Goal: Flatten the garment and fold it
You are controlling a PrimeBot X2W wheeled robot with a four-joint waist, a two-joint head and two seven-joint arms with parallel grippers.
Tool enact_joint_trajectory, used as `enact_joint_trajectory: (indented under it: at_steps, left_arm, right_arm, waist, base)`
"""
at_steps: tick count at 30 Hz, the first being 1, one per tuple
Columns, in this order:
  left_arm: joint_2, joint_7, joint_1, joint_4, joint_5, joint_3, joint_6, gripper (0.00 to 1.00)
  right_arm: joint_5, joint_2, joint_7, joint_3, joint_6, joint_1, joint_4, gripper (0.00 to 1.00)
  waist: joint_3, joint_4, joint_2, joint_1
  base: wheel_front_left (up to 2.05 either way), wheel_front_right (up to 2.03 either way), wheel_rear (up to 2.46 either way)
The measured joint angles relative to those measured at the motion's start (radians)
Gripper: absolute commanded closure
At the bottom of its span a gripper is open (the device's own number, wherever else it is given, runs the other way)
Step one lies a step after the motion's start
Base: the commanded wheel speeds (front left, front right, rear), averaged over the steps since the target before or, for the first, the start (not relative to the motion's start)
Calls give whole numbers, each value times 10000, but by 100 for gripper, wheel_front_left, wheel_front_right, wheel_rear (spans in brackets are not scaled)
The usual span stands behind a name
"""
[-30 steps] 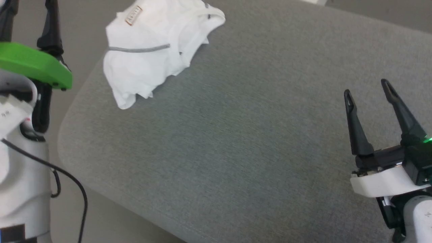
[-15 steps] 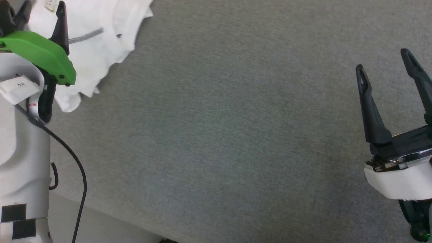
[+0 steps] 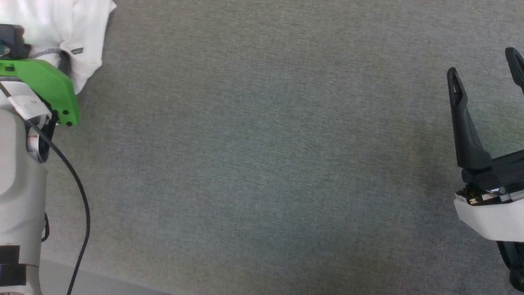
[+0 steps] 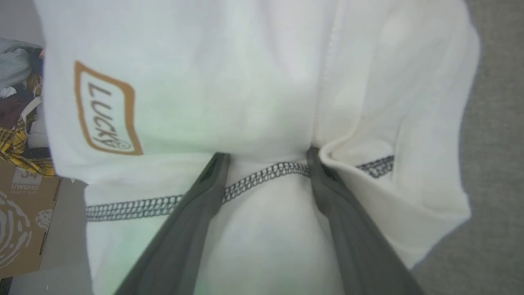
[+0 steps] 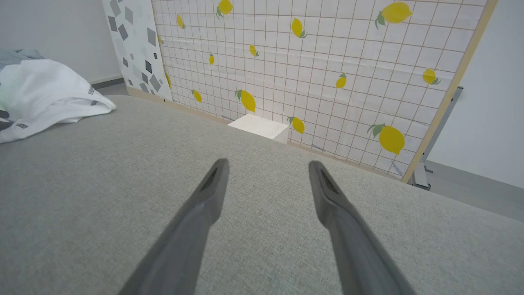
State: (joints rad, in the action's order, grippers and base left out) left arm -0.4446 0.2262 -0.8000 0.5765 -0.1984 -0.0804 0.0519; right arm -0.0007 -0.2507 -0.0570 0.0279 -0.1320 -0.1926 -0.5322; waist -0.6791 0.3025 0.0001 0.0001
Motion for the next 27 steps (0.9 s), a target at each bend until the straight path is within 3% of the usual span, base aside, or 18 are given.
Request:
enact_joint_trajectory:
  at_steps: [1,2,3,10,15,27]
  left_arm:
    - [-35,6,-1,130,-15,19,-12,0]
    - [-50,-2,-4,236,-35,35,-15,11]
    - [-69,-109,-11,299,-33,52,-92,100]
    - [-29,-907,-68,660,-130,217,-297,100]
    - [-422,-1404,-455,562,-219,414,-288,100]
    - [-934,-1143,-1243,-366,-861,805,36,100]
  right_arm:
    - [31,4,4,-13,0,-5,13,0]
    - [56,2,23,-31,0,-8,33,0]
    - [84,2,48,-48,0,-8,50,0]
    - [188,63,272,-48,0,-102,414,0]
    - [261,307,514,-40,0,-115,792,0]
    - [288,1406,1463,-286,0,258,1990,0]
  waist:
    - [-24,-73,0,0]
    - [-40,-137,0,0]
    - [-50,-191,0,0]
    - [250,-240,0,0]
    - [814,-218,0,0]
    - [2571,-200,0,-1]
  base:
    - [0,0,0]
    - [0,0,0]
    - [0,0,0]
    - [0,0,0]
    - [0,0,0]
    - [0,0,0]
